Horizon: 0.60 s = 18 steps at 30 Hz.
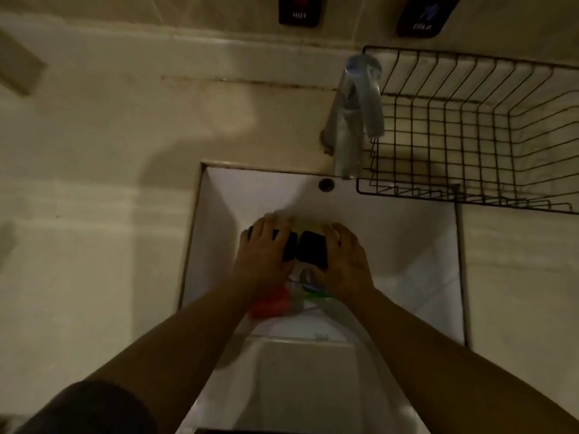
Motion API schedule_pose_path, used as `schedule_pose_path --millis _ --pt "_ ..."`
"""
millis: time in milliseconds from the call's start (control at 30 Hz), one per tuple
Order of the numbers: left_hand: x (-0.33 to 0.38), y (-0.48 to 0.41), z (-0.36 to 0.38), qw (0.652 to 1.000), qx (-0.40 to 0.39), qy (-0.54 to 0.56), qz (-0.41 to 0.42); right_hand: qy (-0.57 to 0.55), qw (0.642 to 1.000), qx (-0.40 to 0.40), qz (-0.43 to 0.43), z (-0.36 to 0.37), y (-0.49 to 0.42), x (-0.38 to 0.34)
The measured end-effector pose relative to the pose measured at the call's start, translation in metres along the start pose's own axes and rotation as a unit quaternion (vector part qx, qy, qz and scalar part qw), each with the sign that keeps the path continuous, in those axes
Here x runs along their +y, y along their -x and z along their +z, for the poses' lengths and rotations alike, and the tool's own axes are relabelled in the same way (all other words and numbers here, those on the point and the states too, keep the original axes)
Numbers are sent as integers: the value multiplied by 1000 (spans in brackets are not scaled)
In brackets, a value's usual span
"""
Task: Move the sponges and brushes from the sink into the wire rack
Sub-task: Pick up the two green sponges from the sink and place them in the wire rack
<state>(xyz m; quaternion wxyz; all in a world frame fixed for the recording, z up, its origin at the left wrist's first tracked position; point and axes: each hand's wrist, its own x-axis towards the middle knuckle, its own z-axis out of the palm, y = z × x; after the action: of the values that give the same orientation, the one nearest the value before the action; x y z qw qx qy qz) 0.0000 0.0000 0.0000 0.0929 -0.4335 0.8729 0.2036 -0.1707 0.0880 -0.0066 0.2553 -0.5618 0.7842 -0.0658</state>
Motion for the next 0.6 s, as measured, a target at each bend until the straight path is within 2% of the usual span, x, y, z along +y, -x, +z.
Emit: schedule_pose_path --millis 167,333,600 --pt "-3 -15 18 999 -10 -34 -13 91 995 -50 -15 23 -17 10" --pt "1 -19 29 999 14 -30 -39 86 996 -11 -14 32 -26 14" --pt "3 -21 37 997 -4 -9 -74 82 995 33 -49 39 -34 19"
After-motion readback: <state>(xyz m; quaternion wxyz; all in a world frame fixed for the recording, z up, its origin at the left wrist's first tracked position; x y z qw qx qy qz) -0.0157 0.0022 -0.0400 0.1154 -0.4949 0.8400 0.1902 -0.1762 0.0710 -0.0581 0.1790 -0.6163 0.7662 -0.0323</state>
